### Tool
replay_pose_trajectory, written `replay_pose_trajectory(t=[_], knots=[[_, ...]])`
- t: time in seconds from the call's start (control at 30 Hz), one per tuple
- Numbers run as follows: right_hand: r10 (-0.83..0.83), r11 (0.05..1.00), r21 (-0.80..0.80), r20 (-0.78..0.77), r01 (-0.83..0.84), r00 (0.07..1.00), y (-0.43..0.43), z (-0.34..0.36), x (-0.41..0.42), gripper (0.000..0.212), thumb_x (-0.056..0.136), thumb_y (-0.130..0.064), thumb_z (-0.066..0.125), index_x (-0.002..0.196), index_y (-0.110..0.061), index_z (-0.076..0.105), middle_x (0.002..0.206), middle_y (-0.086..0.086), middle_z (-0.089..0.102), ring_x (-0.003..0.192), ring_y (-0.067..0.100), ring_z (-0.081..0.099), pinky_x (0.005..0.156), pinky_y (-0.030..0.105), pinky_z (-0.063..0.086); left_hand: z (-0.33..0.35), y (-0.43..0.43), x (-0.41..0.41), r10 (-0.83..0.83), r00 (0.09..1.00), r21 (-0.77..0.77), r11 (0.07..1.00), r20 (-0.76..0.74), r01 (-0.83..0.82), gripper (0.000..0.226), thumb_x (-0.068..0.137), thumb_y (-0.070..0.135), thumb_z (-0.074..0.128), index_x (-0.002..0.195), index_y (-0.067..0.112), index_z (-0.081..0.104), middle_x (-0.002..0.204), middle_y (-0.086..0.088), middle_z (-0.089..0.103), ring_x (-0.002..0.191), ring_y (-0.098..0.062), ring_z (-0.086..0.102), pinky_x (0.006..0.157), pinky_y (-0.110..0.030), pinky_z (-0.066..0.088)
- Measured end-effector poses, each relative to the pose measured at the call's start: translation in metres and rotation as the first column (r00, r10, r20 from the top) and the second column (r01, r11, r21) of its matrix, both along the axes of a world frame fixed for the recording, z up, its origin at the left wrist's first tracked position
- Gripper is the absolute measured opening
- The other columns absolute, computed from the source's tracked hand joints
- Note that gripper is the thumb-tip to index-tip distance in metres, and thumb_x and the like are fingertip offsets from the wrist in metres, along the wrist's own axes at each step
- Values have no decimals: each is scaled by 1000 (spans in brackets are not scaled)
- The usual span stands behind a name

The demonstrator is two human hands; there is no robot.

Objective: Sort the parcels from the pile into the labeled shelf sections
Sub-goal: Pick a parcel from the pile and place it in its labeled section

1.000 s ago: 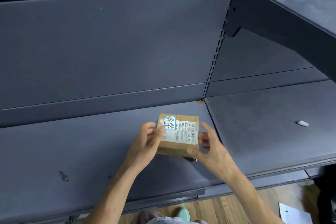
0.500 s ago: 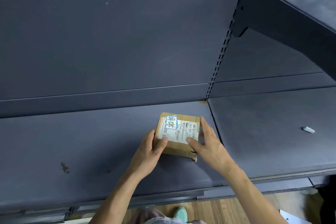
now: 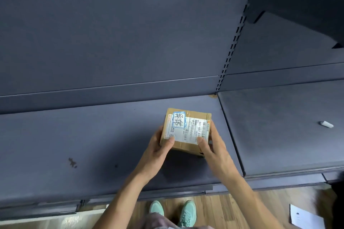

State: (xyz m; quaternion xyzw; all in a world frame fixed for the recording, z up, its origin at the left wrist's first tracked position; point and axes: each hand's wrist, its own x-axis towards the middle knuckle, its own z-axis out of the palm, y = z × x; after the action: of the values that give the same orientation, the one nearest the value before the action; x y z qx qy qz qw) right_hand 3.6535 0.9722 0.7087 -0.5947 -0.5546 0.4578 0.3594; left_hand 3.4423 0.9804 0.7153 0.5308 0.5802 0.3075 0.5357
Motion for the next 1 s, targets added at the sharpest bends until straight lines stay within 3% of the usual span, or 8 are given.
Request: replay_pose_trajectory(t=[0.17,0.27,0.4,0.5,0.63,0.77,0.83,1.0], knots=[[-30,998,55,-47,32,998,-15,-6,-4,66,101,-51,47,158,-46,15,154,-13,45,143,16,40,113,51,40,-13,-14,-3,9,999,39,999,52,-11,51,99,55,56,147,49,40,142,23,58,131,6,51,96,-5,42],[-19,998,64,-56,22,998,-15,-4,-15,63,100,-47,50,156,-42,23,151,-12,47,141,17,42,112,50,41,-14,-21,-6,67,993,40,997,97,-71,54,97,54,60,148,42,43,142,18,60,133,-2,54,105,-23,46],[46,998,33,-34,-45,998,-15,1,-35,53,97,-54,51,145,-60,28,139,-29,53,130,-2,50,97,28,45,-9,-38,-23,180,981,87,979,77,-187,53,94,56,62,144,38,51,136,15,64,126,-6,61,107,-40,51],[134,991,-7,-3,-134,991,-19,9,-55,49,94,-63,49,138,-68,27,133,-40,53,121,-14,51,89,17,40,-1,-57,-50,239,970,134,961,39,-242,52,92,62,60,141,45,52,134,19,65,123,-4,63,102,-31,53],[239,971,6,13,-239,971,-25,20,-99,51,93,-67,47,140,-64,30,133,-38,54,121,-11,54,89,16,41,8,-88,-93,313,949,161,936,30,-313,53,93,62,58,141,43,51,131,20,66,118,-3,65,96,-21,54],[326,945,-12,12,-326,945,-42,30,-152,45,93,-67,46,133,-72,28,130,-43,53,117,-17,53,85,14,41,21,-122,-141,399,916,171,901,33,-398,47,93,63,59,137,49,51,125,21,69,104,3,67,82,-10,49],[380,925,-20,-2,-380,925,-54,35,-185,46,94,-65,47,137,-67,31,130,-42,54,116,-16,53,85,14,42,26,-144,-172,442,897,177,881,29,-439,43,96,60,60,137,51,51,124,23,69,96,6,67,78,-6,47],[477,878,-19,-28,-478,878,-84,40,-259,54,97,-58,51,148,-49,34,131,-37,57,120,-11,55,92,22,45,38,-193,-239,488,872,167,857,40,-487,34,100,55,59,132,58,50,125,25,69,106,5,68,80,-4,47]])
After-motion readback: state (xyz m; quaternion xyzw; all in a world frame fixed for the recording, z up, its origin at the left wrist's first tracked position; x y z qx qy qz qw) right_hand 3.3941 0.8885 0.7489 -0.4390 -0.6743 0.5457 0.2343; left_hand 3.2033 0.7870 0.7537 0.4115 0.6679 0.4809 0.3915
